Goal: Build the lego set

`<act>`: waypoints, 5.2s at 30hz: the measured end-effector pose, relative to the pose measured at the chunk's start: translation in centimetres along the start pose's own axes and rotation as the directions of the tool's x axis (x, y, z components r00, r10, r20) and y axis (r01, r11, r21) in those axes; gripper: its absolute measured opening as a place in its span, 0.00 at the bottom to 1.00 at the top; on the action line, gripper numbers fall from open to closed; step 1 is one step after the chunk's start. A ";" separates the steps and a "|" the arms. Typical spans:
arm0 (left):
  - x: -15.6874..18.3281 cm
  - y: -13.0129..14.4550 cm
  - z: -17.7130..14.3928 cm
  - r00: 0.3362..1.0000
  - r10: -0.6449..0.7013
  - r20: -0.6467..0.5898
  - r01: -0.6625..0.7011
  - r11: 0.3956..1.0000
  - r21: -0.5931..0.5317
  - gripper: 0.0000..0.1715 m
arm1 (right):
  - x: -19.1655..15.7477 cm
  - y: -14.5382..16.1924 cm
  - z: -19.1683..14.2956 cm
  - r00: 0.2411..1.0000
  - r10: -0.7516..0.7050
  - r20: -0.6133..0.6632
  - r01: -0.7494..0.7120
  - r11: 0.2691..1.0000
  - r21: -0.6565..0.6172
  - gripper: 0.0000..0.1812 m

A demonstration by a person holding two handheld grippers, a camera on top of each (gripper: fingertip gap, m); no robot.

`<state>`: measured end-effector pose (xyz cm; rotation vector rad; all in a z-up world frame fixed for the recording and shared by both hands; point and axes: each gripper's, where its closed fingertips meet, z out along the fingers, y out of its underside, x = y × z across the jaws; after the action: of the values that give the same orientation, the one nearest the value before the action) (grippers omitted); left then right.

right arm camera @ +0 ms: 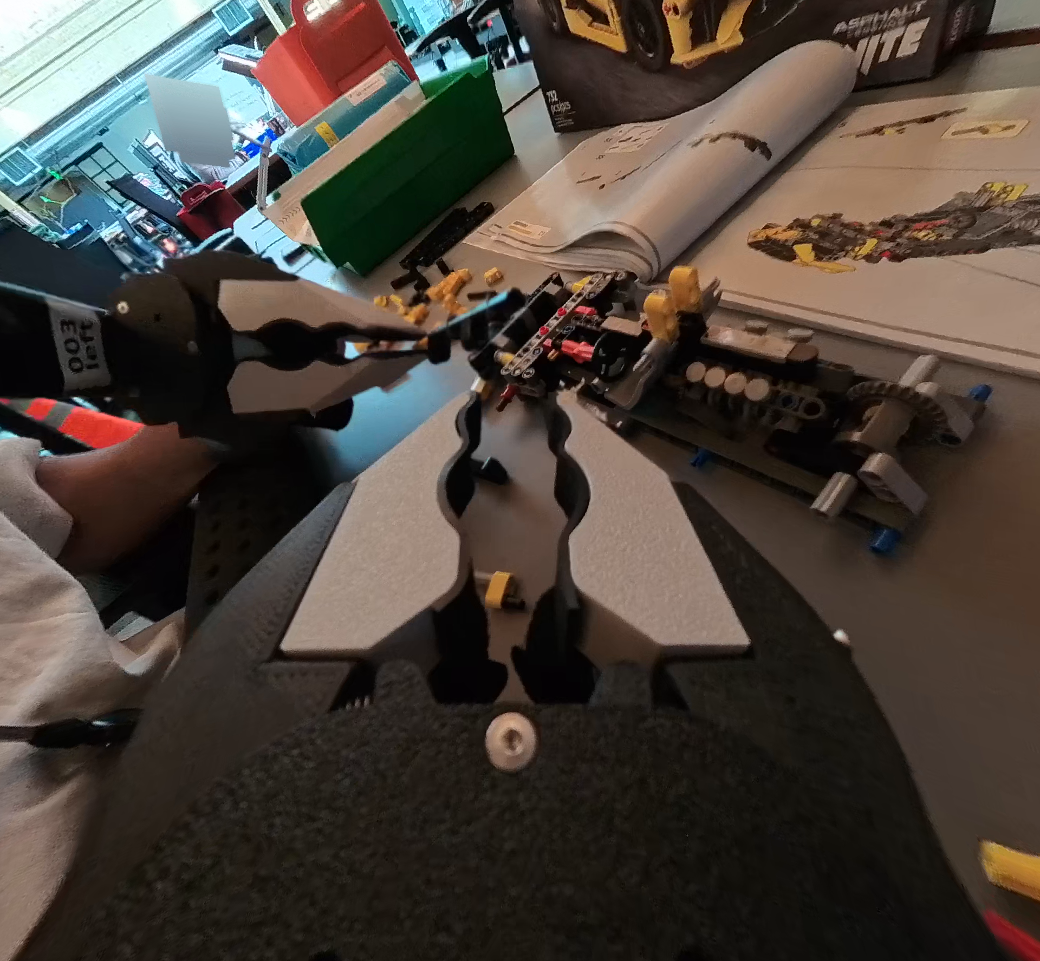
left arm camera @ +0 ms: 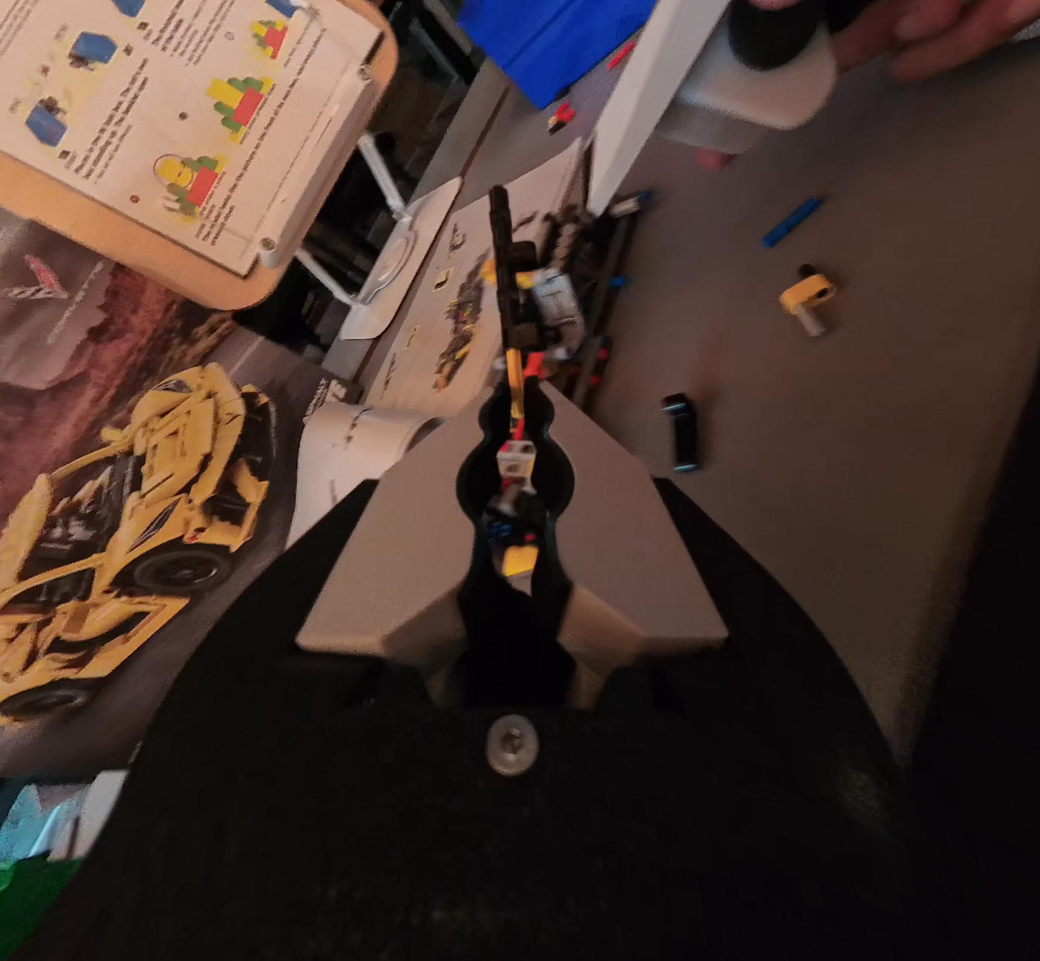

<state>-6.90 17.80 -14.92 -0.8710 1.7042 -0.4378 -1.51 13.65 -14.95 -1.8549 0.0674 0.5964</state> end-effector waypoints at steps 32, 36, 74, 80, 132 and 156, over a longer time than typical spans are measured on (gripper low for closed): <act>-8.4 7.8 4.4 0.837 -0.476 -0.270 0.442 0.879 -0.178 0.01 | 3.8 -6.5 6.8 0.884 -0.450 -0.129 0.438 0.892 -0.109 0.12; -8.3 7.1 4.1 0.757 -0.570 -0.320 0.545 0.820 -0.174 0.01 | 3.6 -6.3 6.9 0.872 -0.469 -0.144 0.455 0.883 -0.118 0.12; -7.1 3.2 3.6 0.906 -0.315 -0.283 0.327 0.945 -0.007 0.01 | 3.0 -5.9 8.3 0.884 -0.424 -0.195 0.401 0.904 -0.146 0.15; -7.1 2.0 3.1 0.932 -0.243 -0.271 0.271 0.960 0.071 0.01 | 2.7 -6.2 8.1 0.946 -0.297 -0.128 0.286 0.953 -0.094 0.15; -7.1 -5.0 0.6 0.357 -0.551 -0.754 0.885 0.458 0.084 0.03 | -3.9 -10.0 5.1 0.850 0.148 0.505 -0.230 0.968 0.103 0.03; -2.2 -3.3 -1.4 0.651 -0.327 -0.685 0.560 0.816 0.143 0.03 | -4.5 -6.5 3.1 0.868 -0.315 0.383 0.357 0.933 -0.042 0.18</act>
<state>-6.94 17.01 -10.79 -0.9423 1.9015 -1.4887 -4.41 17.81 -8.09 -1.7738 -0.5440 0.7024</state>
